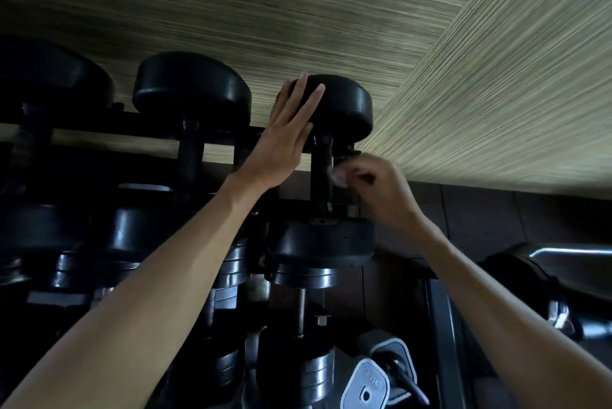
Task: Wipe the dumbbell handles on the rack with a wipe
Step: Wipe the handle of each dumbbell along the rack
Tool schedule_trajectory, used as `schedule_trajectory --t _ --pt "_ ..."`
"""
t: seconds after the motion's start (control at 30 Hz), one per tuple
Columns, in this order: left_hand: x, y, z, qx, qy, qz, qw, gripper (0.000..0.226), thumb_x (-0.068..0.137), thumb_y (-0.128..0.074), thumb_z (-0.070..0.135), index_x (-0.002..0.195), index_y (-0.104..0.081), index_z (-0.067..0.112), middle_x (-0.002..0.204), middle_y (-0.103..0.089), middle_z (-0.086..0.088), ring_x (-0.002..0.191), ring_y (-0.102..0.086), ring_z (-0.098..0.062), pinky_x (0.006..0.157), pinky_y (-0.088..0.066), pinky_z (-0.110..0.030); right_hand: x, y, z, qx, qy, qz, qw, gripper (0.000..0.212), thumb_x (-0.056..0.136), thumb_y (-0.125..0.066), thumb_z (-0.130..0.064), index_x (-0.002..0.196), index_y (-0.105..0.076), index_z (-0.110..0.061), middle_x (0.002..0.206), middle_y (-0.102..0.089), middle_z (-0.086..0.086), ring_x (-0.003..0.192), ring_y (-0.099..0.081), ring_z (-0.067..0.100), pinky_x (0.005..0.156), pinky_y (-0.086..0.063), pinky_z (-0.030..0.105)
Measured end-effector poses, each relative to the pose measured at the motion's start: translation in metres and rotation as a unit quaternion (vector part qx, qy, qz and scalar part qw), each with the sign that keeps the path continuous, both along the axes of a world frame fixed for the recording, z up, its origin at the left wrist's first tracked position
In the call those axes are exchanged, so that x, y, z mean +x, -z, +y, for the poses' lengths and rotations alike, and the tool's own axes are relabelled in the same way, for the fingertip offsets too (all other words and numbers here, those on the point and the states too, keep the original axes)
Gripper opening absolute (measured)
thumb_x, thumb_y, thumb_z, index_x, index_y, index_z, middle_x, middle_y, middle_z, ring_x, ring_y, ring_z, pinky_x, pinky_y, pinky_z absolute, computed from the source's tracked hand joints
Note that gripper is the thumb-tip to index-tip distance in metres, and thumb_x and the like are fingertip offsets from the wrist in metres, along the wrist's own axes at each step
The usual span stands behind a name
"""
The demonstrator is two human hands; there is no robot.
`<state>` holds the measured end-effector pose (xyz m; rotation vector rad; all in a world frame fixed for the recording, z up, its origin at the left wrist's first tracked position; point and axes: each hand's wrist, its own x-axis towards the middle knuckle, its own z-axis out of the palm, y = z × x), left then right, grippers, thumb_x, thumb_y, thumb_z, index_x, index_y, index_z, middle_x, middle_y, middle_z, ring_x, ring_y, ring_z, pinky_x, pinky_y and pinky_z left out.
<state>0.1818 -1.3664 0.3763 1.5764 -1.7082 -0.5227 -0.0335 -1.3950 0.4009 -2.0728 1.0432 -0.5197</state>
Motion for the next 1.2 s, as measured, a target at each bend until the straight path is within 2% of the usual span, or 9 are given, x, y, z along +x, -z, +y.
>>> schedule_trajectory --t 0.13,0.33,0.43,0.57,0.7,0.8,0.93,1.03,1.2 --pt "0.001 -0.002 0.001 0.010 0.005 0.006 1.000 0.056 0.107 -0.033 0.014 0.158 -0.012 0.023 0.167 0.006 0.000 0.152 0.013 -0.020 0.124 0.001 -0.032 0.031 0.000 -0.015 -0.080 0.015 0.002 0.997 0.013 0.091 -0.069 -0.006 0.100 -0.077 -0.011 0.097 -0.071 -0.003 0.089 -0.065 0.002 0.079 -0.049 0.012" --pt "0.002 -0.005 0.002 0.007 0.009 -0.008 1.000 0.056 0.107 -0.033 0.013 0.158 -0.012 0.020 0.166 0.007 -0.002 0.152 0.014 -0.021 0.124 0.000 -0.032 0.024 -0.005 0.003 0.040 -0.196 0.144 0.969 0.012 0.091 -0.072 -0.010 0.100 -0.078 -0.015 0.104 -0.073 -0.006 0.093 -0.067 -0.003 0.082 -0.050 0.009" --pt "0.002 -0.004 0.002 0.006 0.011 -0.011 1.000 0.057 0.106 -0.033 0.011 0.158 -0.012 0.019 0.166 0.006 -0.004 0.152 0.012 -0.022 0.124 -0.001 -0.032 0.030 -0.009 -0.008 0.004 -0.145 0.094 0.985 0.011 0.089 -0.074 -0.008 0.098 -0.079 -0.012 0.095 -0.071 -0.007 0.085 -0.063 -0.009 0.079 -0.044 0.005" --pt "0.002 -0.003 0.002 -0.001 0.009 -0.009 1.000 0.057 0.106 -0.034 0.009 0.158 -0.014 0.017 0.166 0.004 -0.007 0.153 0.011 -0.025 0.125 -0.004 -0.039 0.035 -0.008 -0.032 -0.103 -0.039 0.027 0.994 0.012 0.089 -0.071 -0.007 0.099 -0.077 -0.010 0.097 -0.071 0.001 0.089 -0.063 0.001 0.080 -0.045 0.008" --pt "0.004 -0.001 0.001 0.001 0.013 -0.002 1.000 0.057 0.106 -0.034 0.009 0.158 -0.012 0.019 0.166 0.006 -0.004 0.152 0.012 -0.023 0.125 -0.002 -0.035 0.016 -0.008 -0.014 -0.027 -0.139 0.098 0.985 0.013 0.090 -0.069 -0.004 0.094 -0.078 -0.013 0.095 -0.070 -0.010 0.090 -0.066 -0.001 0.084 -0.053 0.019" --pt "0.003 0.002 -0.001 -0.002 0.007 -0.003 1.000 0.056 0.107 -0.034 0.013 0.158 -0.012 0.020 0.166 0.006 -0.005 0.152 0.013 -0.023 0.125 -0.003 -0.038 0.009 -0.011 0.004 0.075 -0.187 0.139 0.970 0.016 0.090 -0.070 -0.001 0.096 -0.079 -0.011 0.094 -0.070 -0.014 0.091 -0.068 -0.003 0.084 -0.052 0.013" --pt "0.001 0.005 -0.002 -0.009 0.002 -0.010 1.000 0.057 0.107 -0.037 0.018 0.158 -0.013 0.019 0.166 0.005 -0.005 0.153 0.012 -0.024 0.125 -0.004 -0.040 0.022 -0.007 -0.010 -0.020 -0.053 0.045 0.997 0.017 0.090 -0.068 -0.002 0.097 -0.078 -0.015 0.091 -0.068 -0.014 0.088 -0.064 -0.006 0.079 -0.047 0.010" --pt "0.001 0.006 -0.002 -0.019 -0.005 -0.013 1.000 0.055 0.107 -0.038 0.022 0.158 -0.017 0.019 0.167 0.001 -0.006 0.153 0.008 -0.024 0.125 -0.007 -0.037 0.029 0.000 -0.018 -0.056 0.014 0.012 0.998 0.015 0.089 -0.069 -0.004 0.099 -0.077 -0.012 0.097 -0.071 0.000 0.089 -0.065 0.002 0.081 -0.050 0.015" --pt "-0.004 0.009 -0.006 -0.078 -0.066 -0.016 0.995 0.047 0.107 -0.040 0.024 0.153 -0.034 0.020 0.164 -0.020 -0.007 0.152 -0.013 -0.025 0.120 -0.024 -0.027 0.007 0.000 0.006 0.010 -0.102 0.095 0.990 0.013 0.086 -0.074 -0.003 0.094 -0.079 -0.012 0.090 -0.064 -0.023 0.086 -0.062 -0.013 0.078 -0.044 0.006"
